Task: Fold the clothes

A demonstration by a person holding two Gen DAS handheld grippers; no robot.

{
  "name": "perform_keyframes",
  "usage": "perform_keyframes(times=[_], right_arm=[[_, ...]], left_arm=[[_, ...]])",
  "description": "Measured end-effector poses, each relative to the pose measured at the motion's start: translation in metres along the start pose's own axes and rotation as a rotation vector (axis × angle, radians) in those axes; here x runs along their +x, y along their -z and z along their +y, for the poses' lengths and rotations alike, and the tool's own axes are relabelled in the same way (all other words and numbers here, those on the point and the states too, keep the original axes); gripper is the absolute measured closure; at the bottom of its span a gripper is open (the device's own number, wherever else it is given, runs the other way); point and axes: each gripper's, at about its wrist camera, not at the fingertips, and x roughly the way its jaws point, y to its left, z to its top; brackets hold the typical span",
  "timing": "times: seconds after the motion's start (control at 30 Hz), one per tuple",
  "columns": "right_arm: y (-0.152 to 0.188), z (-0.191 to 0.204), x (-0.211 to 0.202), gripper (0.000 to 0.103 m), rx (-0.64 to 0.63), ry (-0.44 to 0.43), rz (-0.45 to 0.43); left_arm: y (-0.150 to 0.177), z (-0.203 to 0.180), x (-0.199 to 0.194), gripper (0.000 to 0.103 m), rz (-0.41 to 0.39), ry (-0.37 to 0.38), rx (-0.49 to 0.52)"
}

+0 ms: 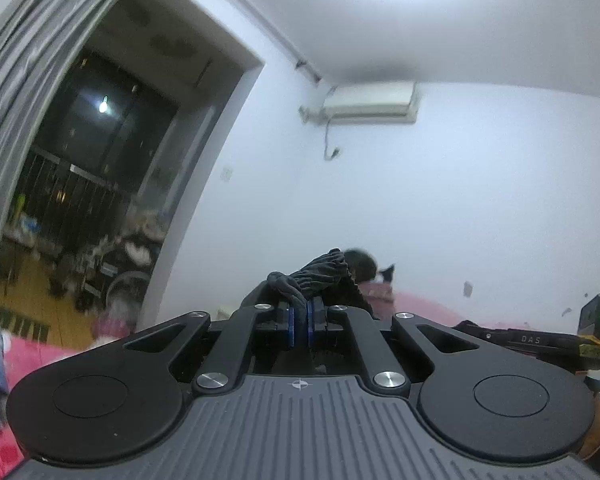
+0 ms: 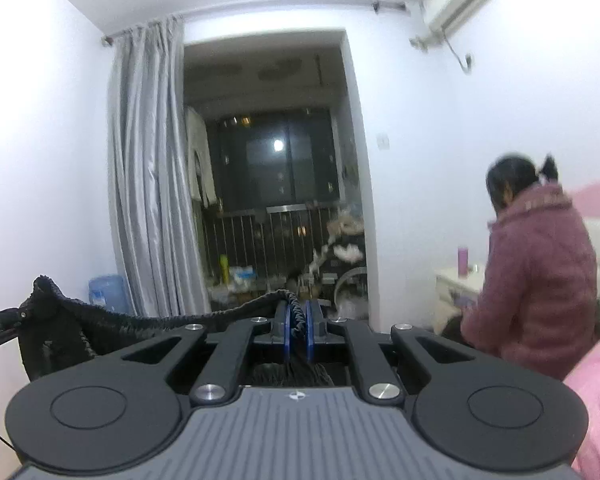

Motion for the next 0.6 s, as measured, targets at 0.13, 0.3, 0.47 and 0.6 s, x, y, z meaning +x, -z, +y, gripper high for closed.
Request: perform_keyframes(times=[0.13,0.3,0.47,0.6], right_arm=[[-0.012,0.012,-0.017,0.094,-0.033,-0.011,-0.048],[-0.024,0.027,-0.036,0.094,-0.07,-0.011,-0.09],[-0.036,0.037,-0.054,0.094,-0.09,-0.009,-0.129],[-0.04,0.042,-0.069,0.094,-0.096,-0.007,-0.169]], left_arm=[[-0.014,-0.018,-0.015,0.099,-0.042,0.005,0.029],[-0.024,-0.034,-0.027,0.099,-0.07,0.015,0.071],[-0.035,-0.045,-0.037,0.099,-0.093,0.027,0.106],[-0.04,-0.054,-0.048,0.099,-0.113,0.036,0.139]])
